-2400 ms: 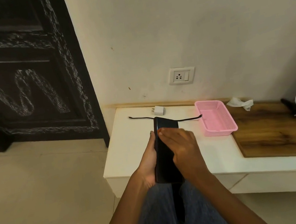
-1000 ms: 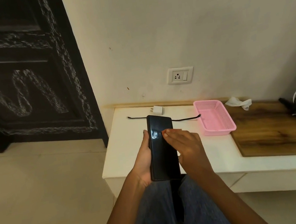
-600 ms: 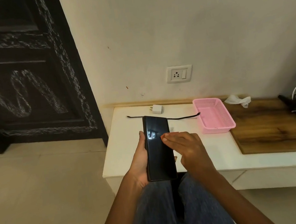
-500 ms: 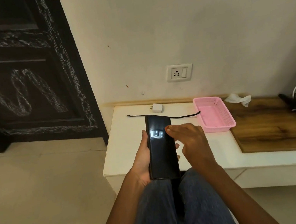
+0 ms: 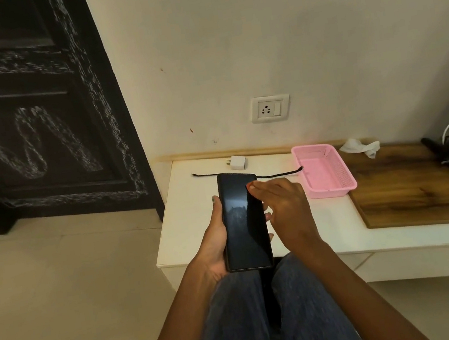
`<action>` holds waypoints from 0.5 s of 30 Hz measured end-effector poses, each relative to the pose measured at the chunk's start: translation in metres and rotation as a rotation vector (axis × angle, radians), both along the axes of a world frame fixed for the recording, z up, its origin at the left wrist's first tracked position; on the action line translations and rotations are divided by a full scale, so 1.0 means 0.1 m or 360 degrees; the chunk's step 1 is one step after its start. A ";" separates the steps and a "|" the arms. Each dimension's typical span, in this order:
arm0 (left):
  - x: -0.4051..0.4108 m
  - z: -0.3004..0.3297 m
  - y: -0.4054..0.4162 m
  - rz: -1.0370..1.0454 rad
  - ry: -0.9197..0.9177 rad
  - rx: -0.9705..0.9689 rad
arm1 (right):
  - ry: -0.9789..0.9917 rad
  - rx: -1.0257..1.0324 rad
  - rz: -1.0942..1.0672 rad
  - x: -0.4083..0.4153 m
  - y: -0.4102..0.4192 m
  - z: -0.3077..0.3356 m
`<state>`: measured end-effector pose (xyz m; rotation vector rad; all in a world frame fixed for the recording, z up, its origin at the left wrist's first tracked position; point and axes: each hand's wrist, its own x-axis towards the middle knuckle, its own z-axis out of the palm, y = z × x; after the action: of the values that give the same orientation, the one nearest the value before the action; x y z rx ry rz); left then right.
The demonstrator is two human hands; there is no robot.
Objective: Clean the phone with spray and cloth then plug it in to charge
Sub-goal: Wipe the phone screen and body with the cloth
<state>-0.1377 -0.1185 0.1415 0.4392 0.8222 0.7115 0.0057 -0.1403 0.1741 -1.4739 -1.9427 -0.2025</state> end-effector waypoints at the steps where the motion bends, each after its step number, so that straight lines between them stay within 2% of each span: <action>1: 0.00 0.02 0.00 -0.0006 0.0018 0.0011 | 0.0002 -0.0023 -0.0008 -0.01 0.02 0.01; 8: -0.10 -0.01 0.00 0.0183 0.0273 0.0017 | -0.0087 0.0086 0.0107 -0.16 -0.21 -0.20; 13: -0.07 0.01 0.00 0.0144 0.0312 0.0024 | -0.0073 -0.0115 -0.0015 -0.11 -0.08 -0.15; 15: -0.09 0.02 0.02 0.0142 0.0339 0.0020 | -0.0037 -0.0007 0.0019 -0.13 -0.10 -0.15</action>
<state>-0.1467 -0.1168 0.1434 0.4975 1.0436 0.7614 -0.0075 -0.1499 0.1588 -1.4685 -1.9711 -0.2109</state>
